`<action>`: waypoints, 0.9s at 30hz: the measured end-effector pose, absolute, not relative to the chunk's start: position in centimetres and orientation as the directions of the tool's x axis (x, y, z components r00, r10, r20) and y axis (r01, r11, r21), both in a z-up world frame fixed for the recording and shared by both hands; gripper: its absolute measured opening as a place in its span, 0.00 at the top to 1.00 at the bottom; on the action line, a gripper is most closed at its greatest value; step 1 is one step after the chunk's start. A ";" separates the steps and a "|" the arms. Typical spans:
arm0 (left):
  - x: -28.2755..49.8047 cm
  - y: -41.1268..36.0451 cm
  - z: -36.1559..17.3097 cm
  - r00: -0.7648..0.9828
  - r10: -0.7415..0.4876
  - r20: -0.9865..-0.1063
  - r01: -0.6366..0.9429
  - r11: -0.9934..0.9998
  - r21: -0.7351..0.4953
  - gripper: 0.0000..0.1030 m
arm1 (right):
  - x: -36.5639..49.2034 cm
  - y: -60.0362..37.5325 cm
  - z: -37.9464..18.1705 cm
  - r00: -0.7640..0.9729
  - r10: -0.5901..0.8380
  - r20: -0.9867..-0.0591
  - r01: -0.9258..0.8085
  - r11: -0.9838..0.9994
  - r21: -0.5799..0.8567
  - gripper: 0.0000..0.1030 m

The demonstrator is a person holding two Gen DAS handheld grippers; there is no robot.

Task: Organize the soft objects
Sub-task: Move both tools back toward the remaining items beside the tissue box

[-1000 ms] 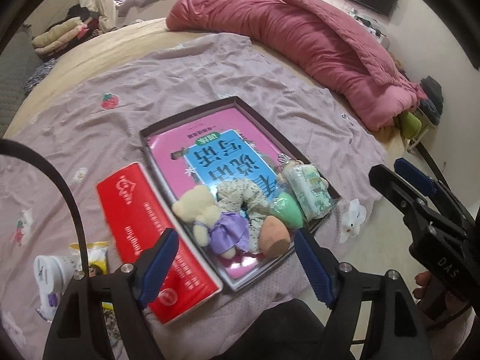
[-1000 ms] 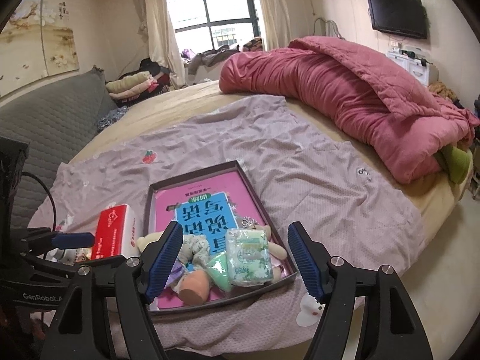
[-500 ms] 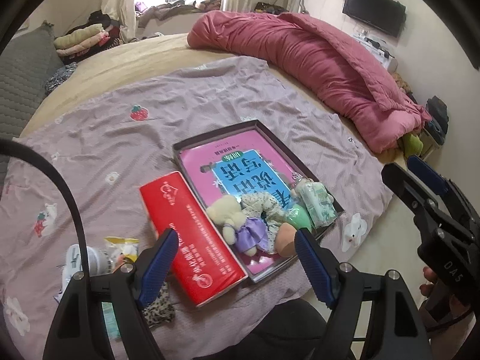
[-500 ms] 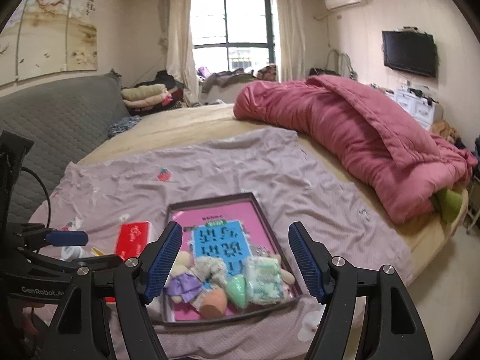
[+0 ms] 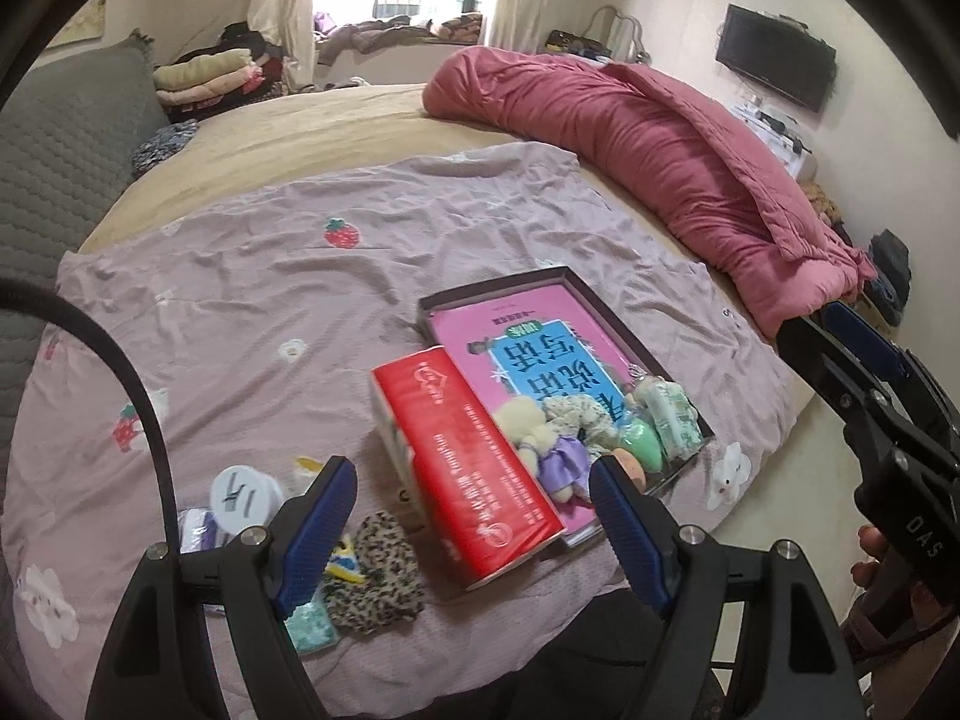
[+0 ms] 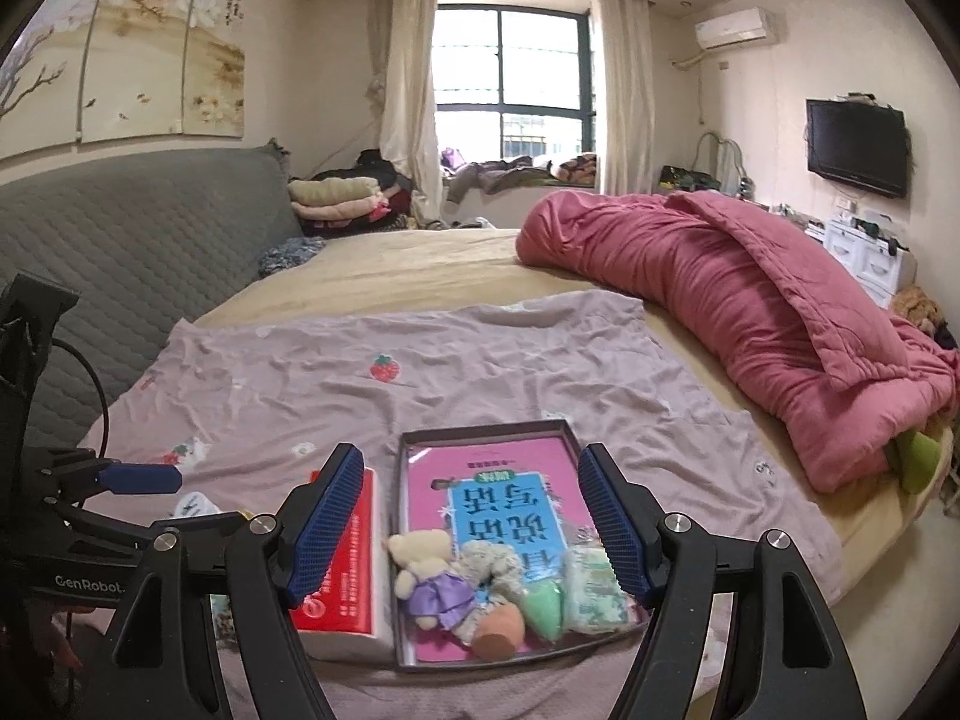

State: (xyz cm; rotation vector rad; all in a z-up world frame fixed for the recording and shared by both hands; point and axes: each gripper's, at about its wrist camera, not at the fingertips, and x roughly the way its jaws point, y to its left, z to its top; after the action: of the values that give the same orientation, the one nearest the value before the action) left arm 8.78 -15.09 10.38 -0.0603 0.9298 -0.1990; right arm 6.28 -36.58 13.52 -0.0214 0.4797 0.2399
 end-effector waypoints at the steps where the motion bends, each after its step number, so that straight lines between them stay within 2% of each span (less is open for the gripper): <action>1: 8.6 -14.6 10.5 0.584 -0.193 -0.788 0.137 0.981 -0.139 0.23 | 6.2 -36.3 13.7 0.859 0.229 -0.458 -0.241 0.970 0.034 0.27; 15: 5.3 -2.5 12.3 0.642 -0.047 -0.765 -0.081 0.988 -0.129 0.23 | 3.8 -30.4 15.5 0.831 0.327 -0.449 -0.359 0.933 0.016 0.27; 27: 2.0 4.0 8.8 0.582 -0.014 -0.813 -0.205 0.965 -0.164 0.23 | 2.2 -24.1 13.6 0.752 0.416 -0.512 -0.483 0.876 0.001 0.27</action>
State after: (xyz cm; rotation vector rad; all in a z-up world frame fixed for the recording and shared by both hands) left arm 2.01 3.99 8.82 -0.2514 0.9451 0.1123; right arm 2.23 -24.12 13.63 -0.1342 0.5264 0.4923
